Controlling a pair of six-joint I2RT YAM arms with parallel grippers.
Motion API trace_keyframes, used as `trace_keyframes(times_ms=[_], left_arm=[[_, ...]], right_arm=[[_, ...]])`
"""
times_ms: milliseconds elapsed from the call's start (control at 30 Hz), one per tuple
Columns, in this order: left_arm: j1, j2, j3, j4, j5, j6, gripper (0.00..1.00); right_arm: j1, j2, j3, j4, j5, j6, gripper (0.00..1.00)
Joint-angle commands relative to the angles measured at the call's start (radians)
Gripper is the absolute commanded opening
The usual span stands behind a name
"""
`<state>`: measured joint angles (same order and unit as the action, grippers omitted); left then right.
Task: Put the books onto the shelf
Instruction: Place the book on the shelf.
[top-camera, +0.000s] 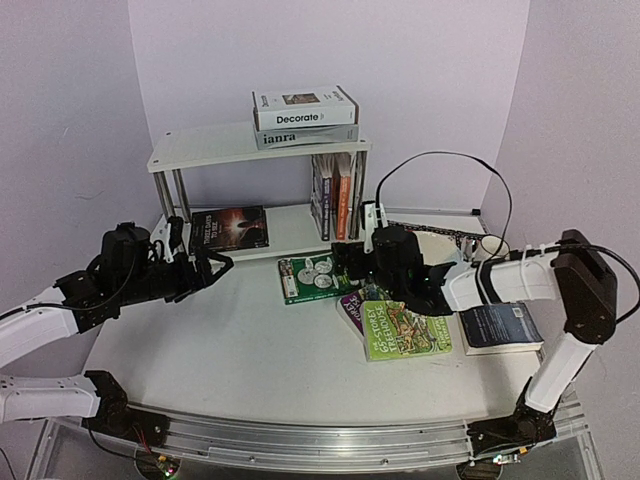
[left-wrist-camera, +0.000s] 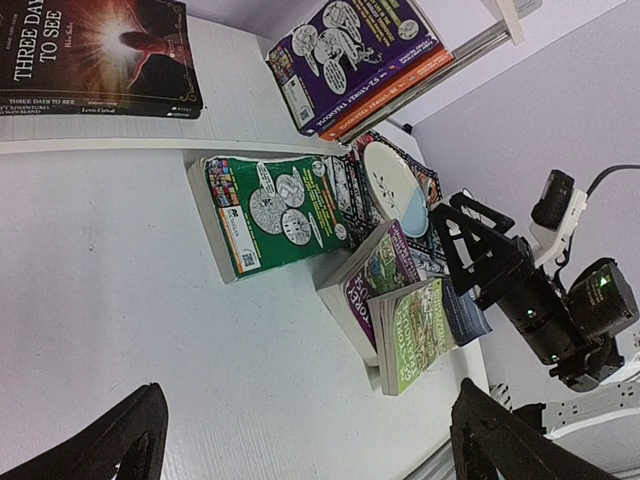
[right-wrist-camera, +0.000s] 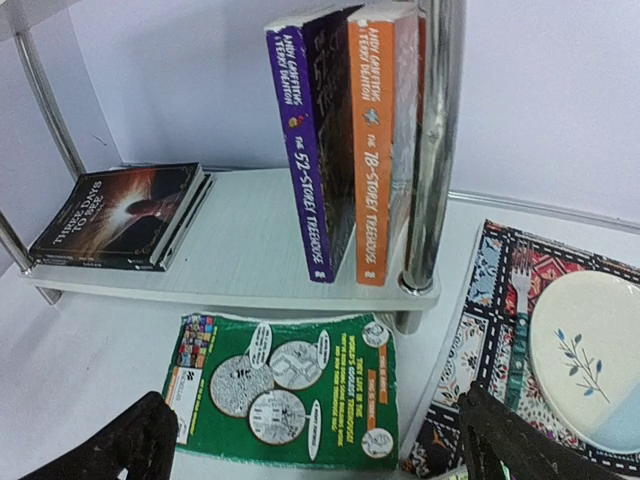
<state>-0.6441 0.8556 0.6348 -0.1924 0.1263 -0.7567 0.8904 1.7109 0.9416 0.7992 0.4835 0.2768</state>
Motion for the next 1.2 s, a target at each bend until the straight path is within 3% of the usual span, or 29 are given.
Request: trace_keyframes(times_ms=[0, 300, 567, 767, 933, 1167], left_arm=[[0.004, 0.011, -0.013, 0.018, 0.016, -0.001, 1.0], [0.004, 0.09, -0.1, 0.165, 0.082, -0.059, 1.0], [0.003, 0.25, -0.101, 0.31, 0.109, -0.077, 0.99], [0.001, 0.353, -0.066, 0.354, 0.119, -0.063, 0.99], [-0.003, 0.391, -0.048, 0.362, 0.115, -0.043, 0.99], [-0.008, 0.439, -0.047, 0.383, 0.114, -0.036, 0.99]], right_arm=[[-0.002, -0.135, -0.108, -0.125, -0.054, 0.093, 0.98], [-0.002, -0.243, -0.187, -0.351, -0.097, 0.18, 0.98], [-0.003, -0.208, -0.112, -0.587, -0.036, 0.293, 0.98], [-0.007, -0.146, -0.081, -0.604, -0.158, 0.16, 0.98], [-0.047, -0.076, -0.042, -0.616, -0.305, 0.186, 0.98], [-0.066, -0.041, -0.02, -0.586, -0.339, 0.178, 0.98]])
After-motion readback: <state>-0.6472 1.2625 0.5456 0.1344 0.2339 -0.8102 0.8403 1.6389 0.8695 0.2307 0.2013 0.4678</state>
